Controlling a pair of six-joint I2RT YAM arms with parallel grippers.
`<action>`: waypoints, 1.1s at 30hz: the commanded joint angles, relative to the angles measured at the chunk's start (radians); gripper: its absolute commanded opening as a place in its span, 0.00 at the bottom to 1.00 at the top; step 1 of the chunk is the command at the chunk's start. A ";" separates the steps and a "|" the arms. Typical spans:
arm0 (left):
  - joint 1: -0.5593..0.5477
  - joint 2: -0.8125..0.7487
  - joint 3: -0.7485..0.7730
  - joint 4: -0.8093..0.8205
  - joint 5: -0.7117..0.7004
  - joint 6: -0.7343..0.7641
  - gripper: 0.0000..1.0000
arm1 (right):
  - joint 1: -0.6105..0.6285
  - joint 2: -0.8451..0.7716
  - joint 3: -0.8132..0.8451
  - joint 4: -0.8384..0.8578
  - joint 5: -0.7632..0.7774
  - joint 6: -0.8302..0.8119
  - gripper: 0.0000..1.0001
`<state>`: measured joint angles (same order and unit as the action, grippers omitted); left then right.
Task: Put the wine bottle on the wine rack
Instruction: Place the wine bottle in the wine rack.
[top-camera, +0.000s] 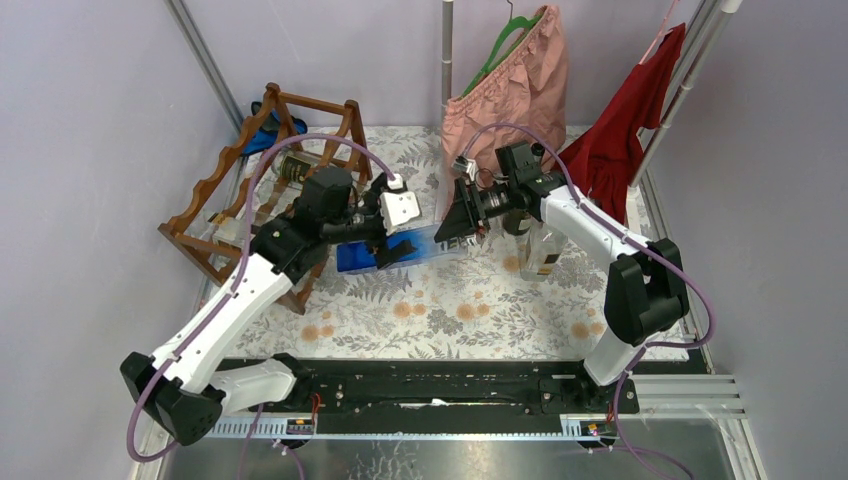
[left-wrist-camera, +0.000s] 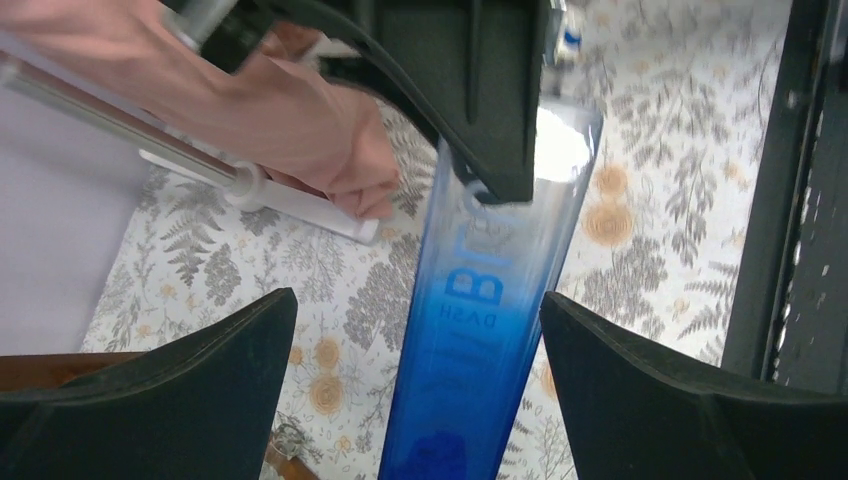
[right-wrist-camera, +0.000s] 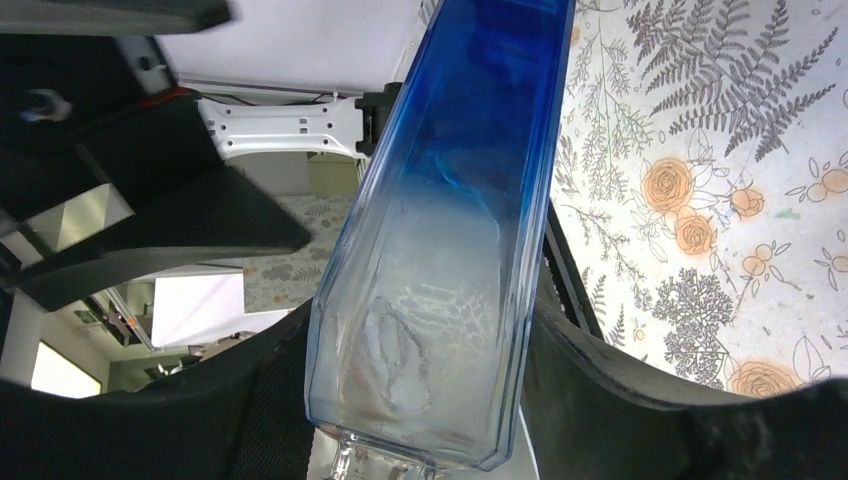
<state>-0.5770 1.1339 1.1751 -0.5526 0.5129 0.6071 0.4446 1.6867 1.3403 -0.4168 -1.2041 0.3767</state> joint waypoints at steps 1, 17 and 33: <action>0.003 -0.014 0.153 0.061 -0.060 -0.162 0.99 | 0.009 -0.099 0.030 0.209 -0.125 0.080 0.00; 0.008 -0.147 0.332 0.026 -0.332 -0.338 0.98 | 0.104 -0.202 -0.217 1.003 0.141 0.488 0.00; 0.008 -0.188 0.318 -0.007 -0.373 -0.327 0.98 | 0.144 -0.122 -0.201 1.096 0.284 0.604 0.00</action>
<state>-0.5751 0.9504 1.4925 -0.5652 0.1696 0.2787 0.5640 1.5852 1.0828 0.4557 -0.9077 0.9520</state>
